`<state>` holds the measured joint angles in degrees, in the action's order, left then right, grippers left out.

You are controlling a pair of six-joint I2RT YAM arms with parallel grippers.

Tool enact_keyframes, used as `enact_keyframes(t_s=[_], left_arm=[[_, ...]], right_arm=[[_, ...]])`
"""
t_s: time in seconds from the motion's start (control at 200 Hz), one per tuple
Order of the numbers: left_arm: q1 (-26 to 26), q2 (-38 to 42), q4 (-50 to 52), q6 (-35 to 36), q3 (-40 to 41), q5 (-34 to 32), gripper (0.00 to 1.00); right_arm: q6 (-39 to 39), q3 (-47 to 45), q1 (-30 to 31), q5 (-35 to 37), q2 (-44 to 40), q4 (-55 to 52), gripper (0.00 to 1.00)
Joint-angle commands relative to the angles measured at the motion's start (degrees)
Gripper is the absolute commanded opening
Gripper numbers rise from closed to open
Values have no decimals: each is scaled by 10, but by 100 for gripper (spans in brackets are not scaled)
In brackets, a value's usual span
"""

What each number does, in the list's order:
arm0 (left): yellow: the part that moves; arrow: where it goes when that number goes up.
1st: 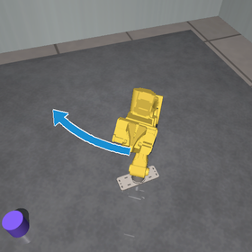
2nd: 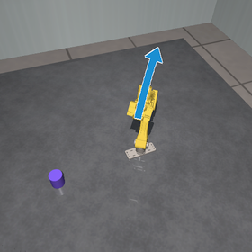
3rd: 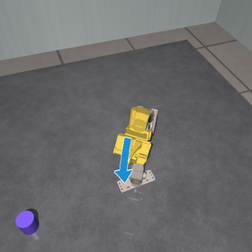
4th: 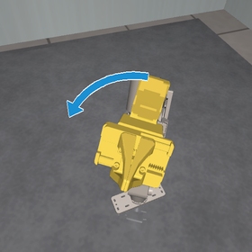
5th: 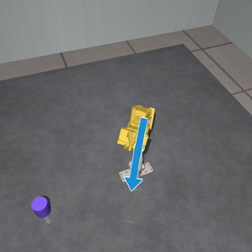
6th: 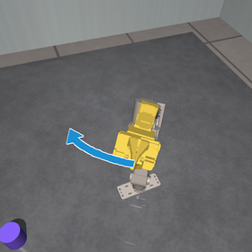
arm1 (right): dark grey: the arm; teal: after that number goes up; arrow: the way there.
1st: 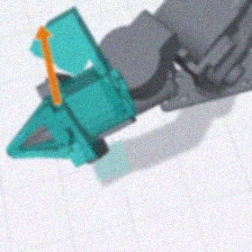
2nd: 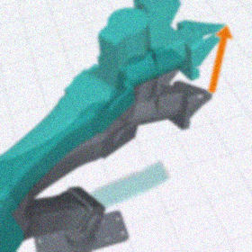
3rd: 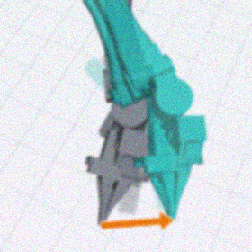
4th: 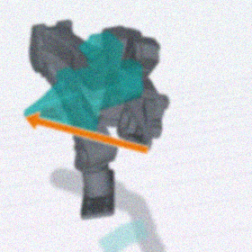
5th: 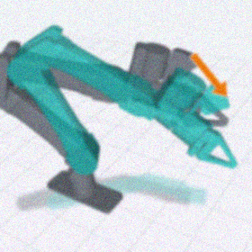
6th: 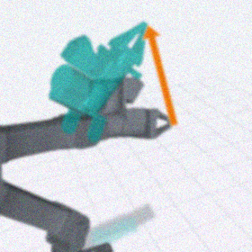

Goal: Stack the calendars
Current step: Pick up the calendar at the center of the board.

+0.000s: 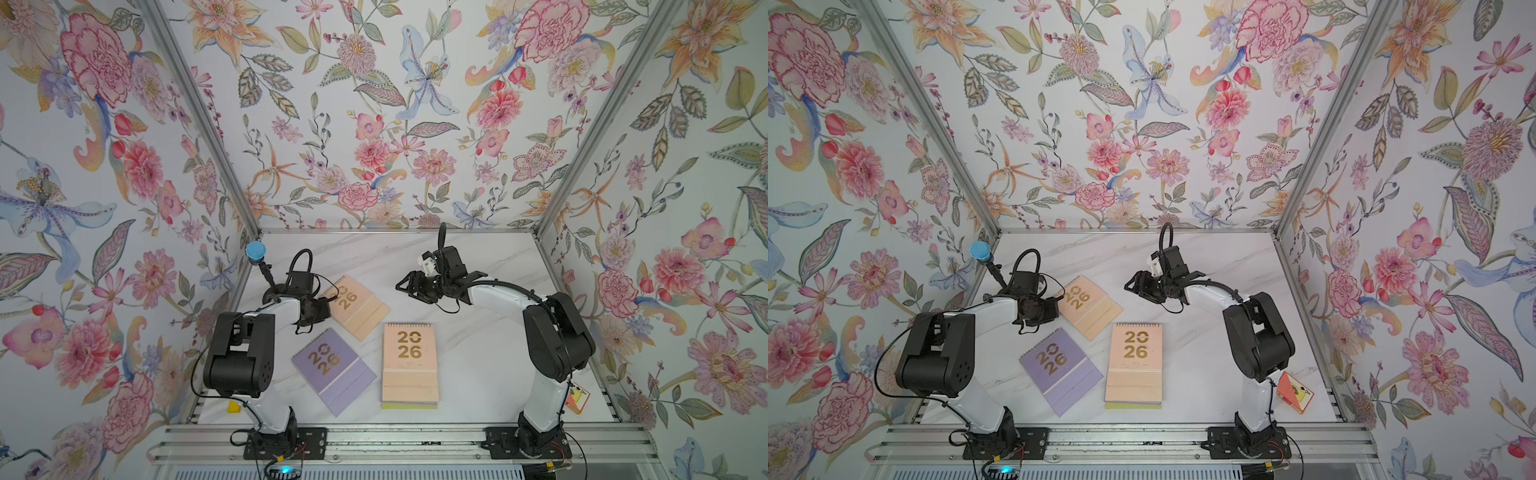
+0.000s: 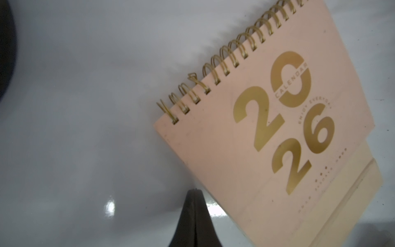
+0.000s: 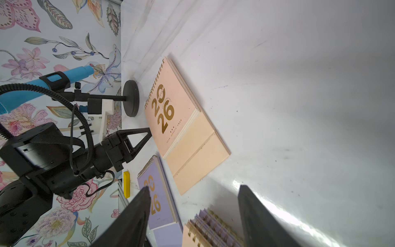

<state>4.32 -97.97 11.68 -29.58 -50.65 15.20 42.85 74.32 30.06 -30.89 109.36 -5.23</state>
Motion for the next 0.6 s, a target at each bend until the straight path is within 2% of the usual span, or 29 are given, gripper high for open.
enact_keyframes(t_s=[0.0, 0.325, 0.595], left_arm=[[-4, -33, 2, 21, -17, 13, 0], [-4, -83, -24, 13, -46, 60, 0], [2, -117, -39, -4, -77, 94, 0]], right_arm=[[-11, 56, 14, -9, 44, -31, 67], [6, 160, 26, -19, 149, -44, 72], [24, 187, 26, -11, 191, -45, 76]])
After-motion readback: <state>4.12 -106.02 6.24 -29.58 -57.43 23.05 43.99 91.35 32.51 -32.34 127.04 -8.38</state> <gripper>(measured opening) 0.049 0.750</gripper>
